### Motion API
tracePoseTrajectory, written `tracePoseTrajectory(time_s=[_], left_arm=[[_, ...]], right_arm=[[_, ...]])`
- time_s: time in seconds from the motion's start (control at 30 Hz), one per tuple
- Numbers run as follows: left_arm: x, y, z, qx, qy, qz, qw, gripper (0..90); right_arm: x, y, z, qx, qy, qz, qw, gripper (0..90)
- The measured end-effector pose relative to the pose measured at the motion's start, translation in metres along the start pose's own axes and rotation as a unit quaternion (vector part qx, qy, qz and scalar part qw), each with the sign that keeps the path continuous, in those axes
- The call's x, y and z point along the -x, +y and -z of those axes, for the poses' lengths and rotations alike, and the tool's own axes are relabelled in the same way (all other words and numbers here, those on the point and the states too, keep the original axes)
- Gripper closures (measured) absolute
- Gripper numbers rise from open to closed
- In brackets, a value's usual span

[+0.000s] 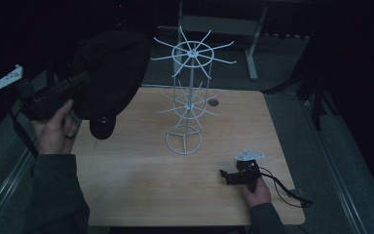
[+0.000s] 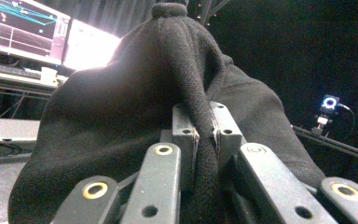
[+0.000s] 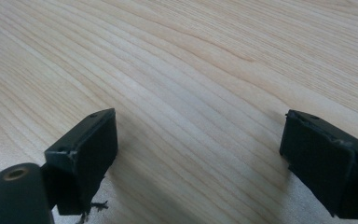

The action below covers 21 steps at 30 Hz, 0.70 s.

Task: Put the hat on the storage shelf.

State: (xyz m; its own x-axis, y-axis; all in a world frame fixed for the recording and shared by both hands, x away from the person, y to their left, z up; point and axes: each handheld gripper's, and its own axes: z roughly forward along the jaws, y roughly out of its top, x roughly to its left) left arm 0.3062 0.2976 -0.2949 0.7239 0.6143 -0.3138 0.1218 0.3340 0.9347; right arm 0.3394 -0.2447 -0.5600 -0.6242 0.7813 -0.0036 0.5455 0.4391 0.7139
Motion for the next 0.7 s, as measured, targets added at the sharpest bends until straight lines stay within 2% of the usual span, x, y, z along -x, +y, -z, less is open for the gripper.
tracePoseTrajectory(time_s=[0.7], left_arm=[[0.006, -0.003, -0.019, -0.009, -0.021, -0.005, 0.9997, 84.1]], right_arm=[[0.000, 0.000, 0.000, 0.000, 0.000, 0.000, 1.0000, 10.9]])
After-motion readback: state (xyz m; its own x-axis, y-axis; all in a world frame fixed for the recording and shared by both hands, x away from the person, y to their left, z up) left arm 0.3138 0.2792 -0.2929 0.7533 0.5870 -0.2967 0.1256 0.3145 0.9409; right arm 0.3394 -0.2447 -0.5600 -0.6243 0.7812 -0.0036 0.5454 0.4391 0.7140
